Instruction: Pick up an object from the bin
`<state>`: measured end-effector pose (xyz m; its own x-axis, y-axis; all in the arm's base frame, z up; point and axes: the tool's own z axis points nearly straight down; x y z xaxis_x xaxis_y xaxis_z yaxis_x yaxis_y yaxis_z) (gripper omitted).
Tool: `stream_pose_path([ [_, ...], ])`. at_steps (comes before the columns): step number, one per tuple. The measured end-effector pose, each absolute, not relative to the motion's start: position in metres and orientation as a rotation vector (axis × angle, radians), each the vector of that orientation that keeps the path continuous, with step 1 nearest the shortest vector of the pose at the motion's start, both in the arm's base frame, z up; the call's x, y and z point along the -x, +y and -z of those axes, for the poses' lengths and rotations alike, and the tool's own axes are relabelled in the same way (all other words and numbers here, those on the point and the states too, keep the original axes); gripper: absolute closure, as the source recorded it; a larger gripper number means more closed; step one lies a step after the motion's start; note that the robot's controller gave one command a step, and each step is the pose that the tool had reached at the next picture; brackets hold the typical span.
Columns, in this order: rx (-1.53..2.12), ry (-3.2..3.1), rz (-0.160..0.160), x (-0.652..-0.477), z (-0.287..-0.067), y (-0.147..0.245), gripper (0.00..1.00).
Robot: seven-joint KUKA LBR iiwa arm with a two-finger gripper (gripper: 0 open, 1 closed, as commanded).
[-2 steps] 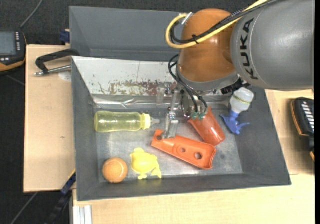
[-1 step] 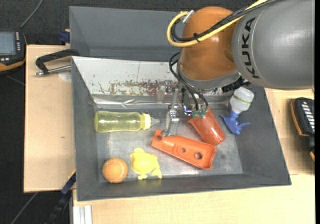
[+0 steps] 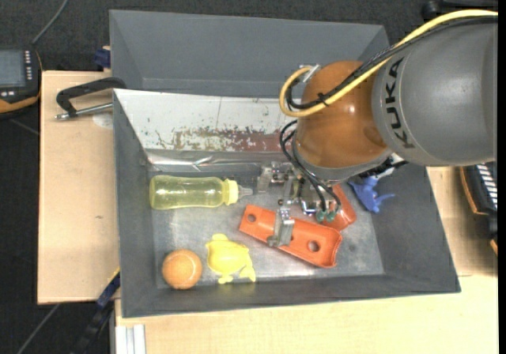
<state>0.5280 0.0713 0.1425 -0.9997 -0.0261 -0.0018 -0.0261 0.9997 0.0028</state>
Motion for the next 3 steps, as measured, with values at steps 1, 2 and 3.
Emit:
stream_pose_path([
  [1, 0.071, 3.139, -0.005, -0.512, -0.116, 0.090, 1.00],
  [2, 0.071, 3.139, -0.005, -0.512, -0.116, 0.089, 1.00],
  [3, -0.076, 3.136, -0.008, -0.517, -0.097, 0.078, 1.00],
])
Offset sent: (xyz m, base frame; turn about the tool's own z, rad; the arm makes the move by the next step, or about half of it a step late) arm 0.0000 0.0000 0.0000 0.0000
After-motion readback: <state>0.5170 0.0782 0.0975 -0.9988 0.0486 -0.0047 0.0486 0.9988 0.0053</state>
